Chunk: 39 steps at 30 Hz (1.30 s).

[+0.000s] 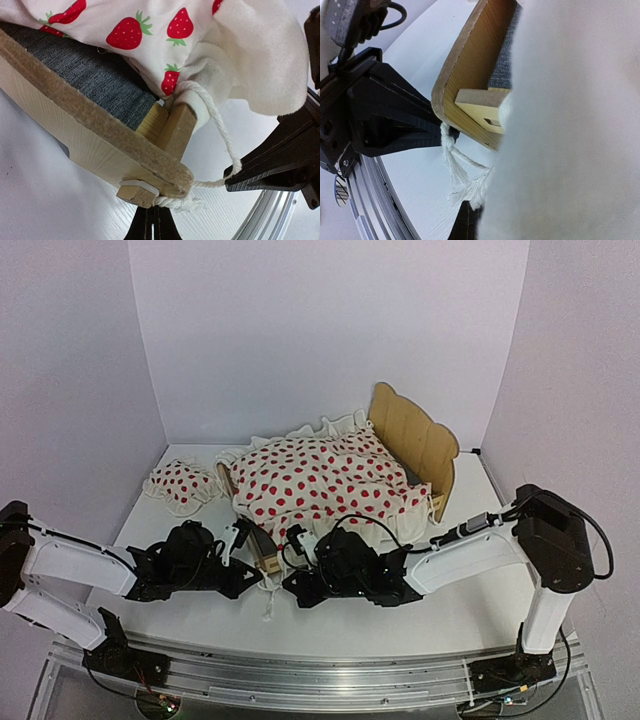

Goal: Set up the pet bed

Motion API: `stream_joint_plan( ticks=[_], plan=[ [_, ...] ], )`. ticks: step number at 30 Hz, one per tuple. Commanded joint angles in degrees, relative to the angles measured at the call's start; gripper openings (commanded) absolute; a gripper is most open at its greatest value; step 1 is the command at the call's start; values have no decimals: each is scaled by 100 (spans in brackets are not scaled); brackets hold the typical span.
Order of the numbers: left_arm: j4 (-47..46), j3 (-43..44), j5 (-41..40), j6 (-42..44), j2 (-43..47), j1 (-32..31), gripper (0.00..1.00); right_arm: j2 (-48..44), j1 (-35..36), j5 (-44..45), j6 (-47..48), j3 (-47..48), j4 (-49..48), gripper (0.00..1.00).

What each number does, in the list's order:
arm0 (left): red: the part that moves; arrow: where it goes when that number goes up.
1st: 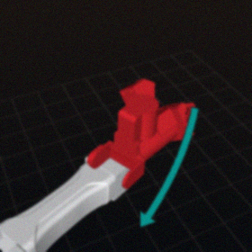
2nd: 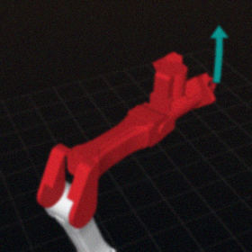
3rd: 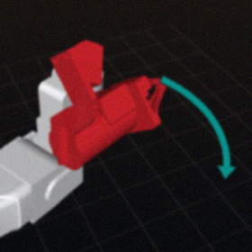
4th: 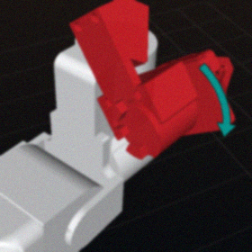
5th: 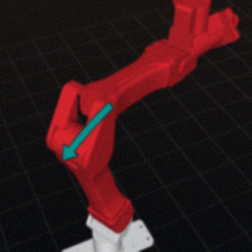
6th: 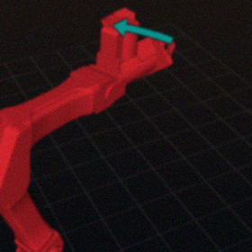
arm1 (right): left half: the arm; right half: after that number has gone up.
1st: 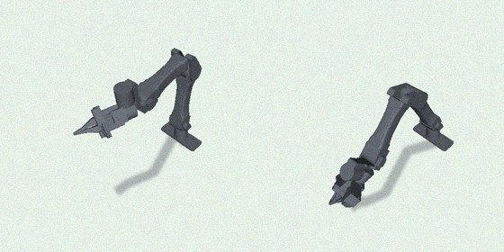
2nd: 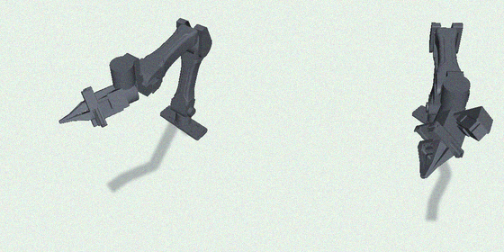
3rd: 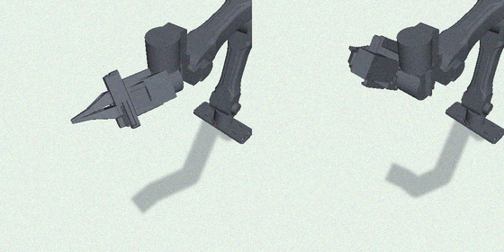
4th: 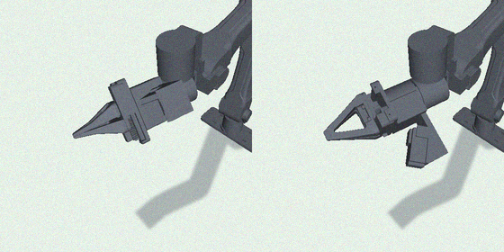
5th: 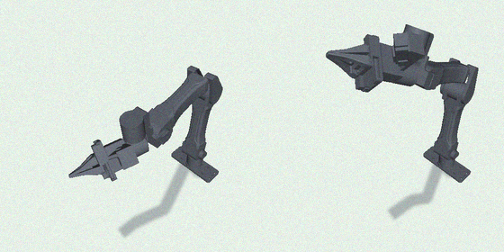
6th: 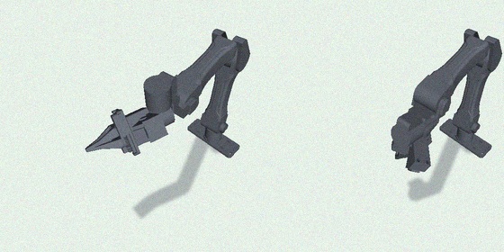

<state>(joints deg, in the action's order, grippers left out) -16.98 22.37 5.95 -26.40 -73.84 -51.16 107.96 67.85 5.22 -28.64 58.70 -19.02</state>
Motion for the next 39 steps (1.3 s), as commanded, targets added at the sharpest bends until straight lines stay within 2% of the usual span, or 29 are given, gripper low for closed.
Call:
stream_joint_plan(
  ticks=[1, 8, 11, 19, 23, 29, 39],
  plan=[
    [-621, 342, 281, 280, 21, 10, 0, -173, -9, -244, 184, 78, 208, 0],
    [-793, 406, 514, 648, 101, -190, 0, -187, -18, -425, 204, 67, 220, 0],
    [-562, 404, 549, 942, 277, -332, 0, -203, -17, -385, 179, 42, 220, 0],
    [-889, -133, 226, 2527, 852, -537, 0, -281, -44, -260, 93, -72, 214, 0],
    [-1242, -175, -111, 3193, 597, -589, 0, -325, -47, -248, 62, -124, 217, 0],
    [-866, 80, -375, 3234, -37, -664, 0, -483, -70, -162, 35, -216, 216, 0],
    [-1241, 330, -1538, 2871, -330, -800, 0, -628, -161, -819, -18, -342, 215, 0]
  ],
)
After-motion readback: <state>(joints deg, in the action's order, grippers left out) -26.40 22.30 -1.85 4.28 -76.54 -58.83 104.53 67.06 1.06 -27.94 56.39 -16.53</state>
